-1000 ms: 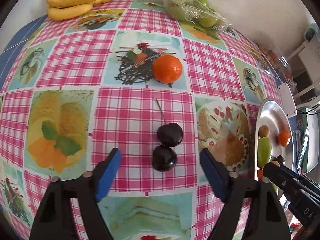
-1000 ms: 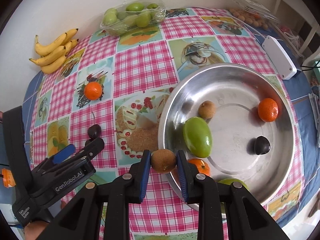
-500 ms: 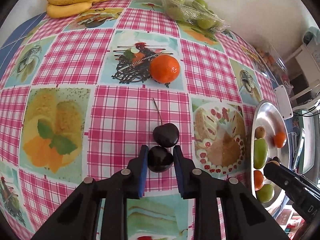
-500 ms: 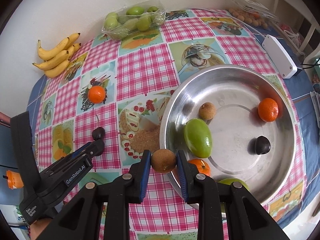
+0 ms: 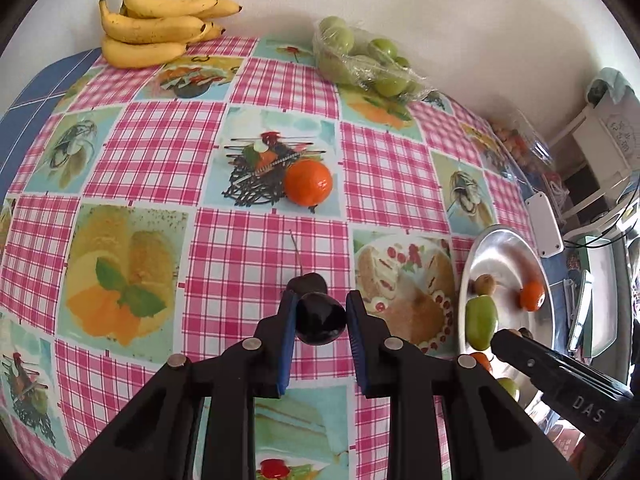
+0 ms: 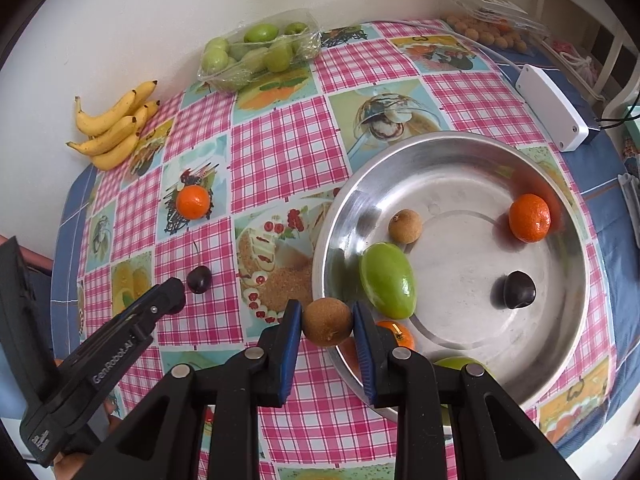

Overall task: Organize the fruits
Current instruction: 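Carry the cherry and kiwi over the steel bowl with both grippers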

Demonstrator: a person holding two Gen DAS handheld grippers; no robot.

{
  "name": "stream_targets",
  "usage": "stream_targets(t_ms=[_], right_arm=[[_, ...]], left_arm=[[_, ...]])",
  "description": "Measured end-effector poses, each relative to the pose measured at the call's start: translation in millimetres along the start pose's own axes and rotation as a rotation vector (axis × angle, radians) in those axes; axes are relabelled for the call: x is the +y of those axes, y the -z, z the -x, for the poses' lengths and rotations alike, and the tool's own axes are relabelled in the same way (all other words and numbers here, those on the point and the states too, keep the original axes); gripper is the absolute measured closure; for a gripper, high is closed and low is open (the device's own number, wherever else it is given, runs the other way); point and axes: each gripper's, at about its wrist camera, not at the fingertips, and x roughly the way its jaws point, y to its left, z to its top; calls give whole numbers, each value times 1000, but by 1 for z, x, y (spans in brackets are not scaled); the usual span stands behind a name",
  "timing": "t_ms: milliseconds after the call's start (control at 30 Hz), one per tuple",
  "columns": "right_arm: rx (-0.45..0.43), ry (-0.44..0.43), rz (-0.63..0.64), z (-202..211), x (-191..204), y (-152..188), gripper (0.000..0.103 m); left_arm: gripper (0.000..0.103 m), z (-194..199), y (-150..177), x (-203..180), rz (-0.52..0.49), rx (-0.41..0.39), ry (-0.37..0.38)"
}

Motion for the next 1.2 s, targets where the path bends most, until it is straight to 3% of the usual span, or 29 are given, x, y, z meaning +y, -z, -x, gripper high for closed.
stream_targets(t_ms=[233, 667, 1200], right_arm=[[-2, 16, -62, 1, -26, -5, 75], [4, 66, -227, 4, -105, -3, 75], [36, 71, -248, -5, -116, -3, 74]], left_arm=[[77, 2, 2, -36, -50, -13, 43], [77, -15, 30, -128, -243, 36, 124], [77, -29, 37, -136, -257, 71, 109]])
